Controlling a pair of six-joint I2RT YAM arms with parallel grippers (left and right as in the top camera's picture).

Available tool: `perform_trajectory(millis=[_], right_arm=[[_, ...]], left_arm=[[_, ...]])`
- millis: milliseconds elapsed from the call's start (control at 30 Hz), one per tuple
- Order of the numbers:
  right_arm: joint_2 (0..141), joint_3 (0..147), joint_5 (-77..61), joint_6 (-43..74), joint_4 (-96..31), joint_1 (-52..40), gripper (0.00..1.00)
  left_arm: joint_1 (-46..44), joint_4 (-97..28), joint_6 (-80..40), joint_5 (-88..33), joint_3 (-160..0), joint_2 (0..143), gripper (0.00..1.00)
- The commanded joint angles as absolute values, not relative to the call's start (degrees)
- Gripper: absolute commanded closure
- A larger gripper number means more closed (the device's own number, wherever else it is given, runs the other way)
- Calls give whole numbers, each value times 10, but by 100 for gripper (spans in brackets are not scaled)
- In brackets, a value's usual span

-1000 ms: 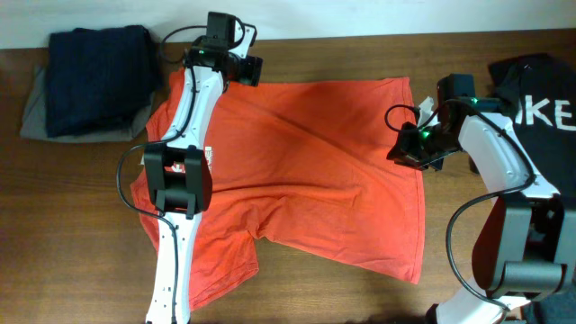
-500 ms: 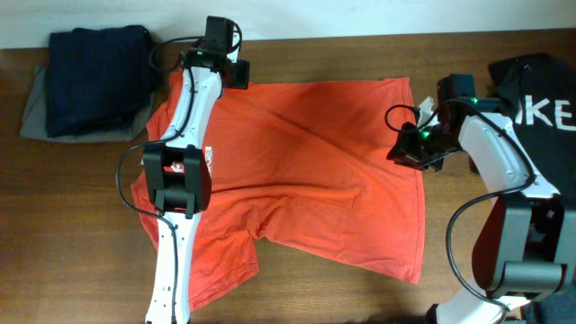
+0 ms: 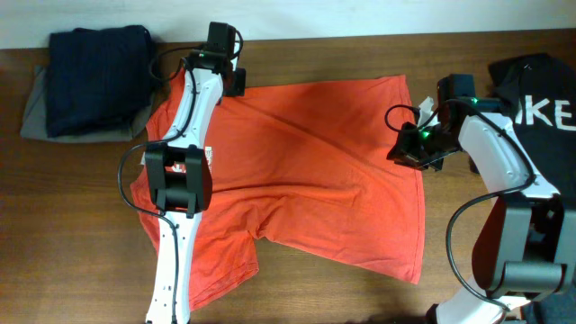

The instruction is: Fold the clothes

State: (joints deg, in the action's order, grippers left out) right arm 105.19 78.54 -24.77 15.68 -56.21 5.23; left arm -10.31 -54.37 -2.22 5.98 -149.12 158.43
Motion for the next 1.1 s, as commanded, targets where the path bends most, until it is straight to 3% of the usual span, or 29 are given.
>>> perform_trajectory(millis=[0,267,567,767,833,967,1067], right_arm=[[1056,794,-248,154,-563,48,77],[1056,794,-248,154,-563,48,77],[1056,794,-248,154,-561,48,77],[1056,794,-248,154,-561,48,77],[1056,794,-248,154,-561,48,77],[1056,794,-248,154,-560,48,77],[1056,794,-249,154,-555,48,77]], left_arm=[[-106,-561,-22,126,-1526,1587,85],[-114,-557,-21,153,-1617,1563,83],[-114,-479,-22,152,-1609,1567,80],[-114,-411,-22,72,-1602,1574,80],[-114,-420,-22,38,-1601,1576,69],[-114,-458,-21,-25,-1601,1576,62],[-116,-459,-21,-26,-1601,1587,52]])
